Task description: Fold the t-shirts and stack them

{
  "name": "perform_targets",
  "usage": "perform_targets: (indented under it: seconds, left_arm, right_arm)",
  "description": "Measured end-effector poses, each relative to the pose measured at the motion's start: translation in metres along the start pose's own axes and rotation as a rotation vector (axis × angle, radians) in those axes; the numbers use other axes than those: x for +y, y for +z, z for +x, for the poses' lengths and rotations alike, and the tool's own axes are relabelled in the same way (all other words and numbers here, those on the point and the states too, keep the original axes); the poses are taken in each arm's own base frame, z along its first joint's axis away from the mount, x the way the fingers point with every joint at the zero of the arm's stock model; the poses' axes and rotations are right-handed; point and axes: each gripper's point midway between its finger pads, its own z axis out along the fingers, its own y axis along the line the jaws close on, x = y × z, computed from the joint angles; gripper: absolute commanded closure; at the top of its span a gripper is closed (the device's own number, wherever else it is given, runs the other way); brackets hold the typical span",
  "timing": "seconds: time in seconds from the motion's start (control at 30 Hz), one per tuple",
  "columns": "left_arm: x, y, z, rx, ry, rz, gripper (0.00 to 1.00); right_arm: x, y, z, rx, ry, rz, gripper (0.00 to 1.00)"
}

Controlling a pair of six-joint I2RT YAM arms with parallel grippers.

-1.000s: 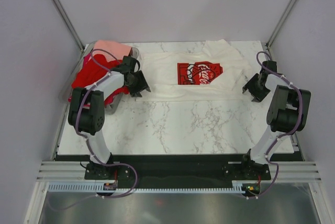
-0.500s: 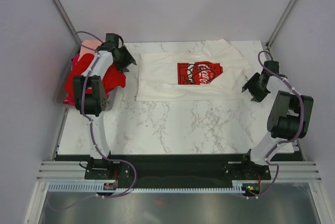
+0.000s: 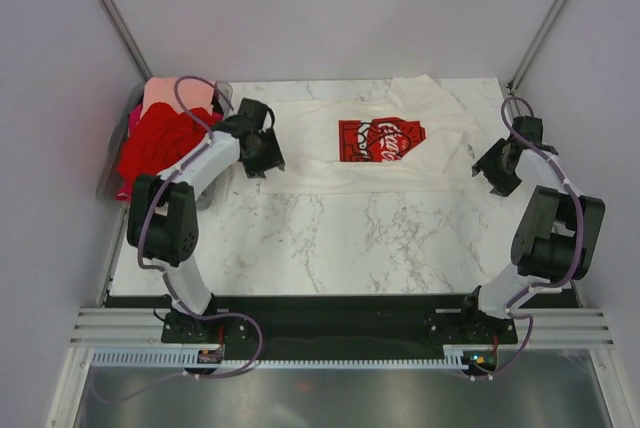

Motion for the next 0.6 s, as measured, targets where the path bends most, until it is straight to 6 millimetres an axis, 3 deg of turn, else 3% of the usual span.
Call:
perform_targets:
  seconds: [0.1,0.2,0.4,0.6]
  left_arm:
    - [0.003,0.012,0.056,0.095,0.063,-0.017,0.39]
    - [0.028,0.025,0.083,0.164,0.056,-0.072,0.39]
    - [0.037,0.036,0.076,0.136,0.035,-0.082,0.39]
    - [0.039,0.046,0.074,0.106,0.036,-0.089,0.39]
  right_arm:
    - [-0.01,0.004,0.004,0.011,0.015,0.017,0.33]
    - [-0.015,0.006,0.007,0.018,0.022,0.025,0.33]
    - [-0.013,0.016,0.003,0.005,0.023,0.017,0.34]
    - [-0.016,0.04,0.009,0.03,0.024,0.034,0.37]
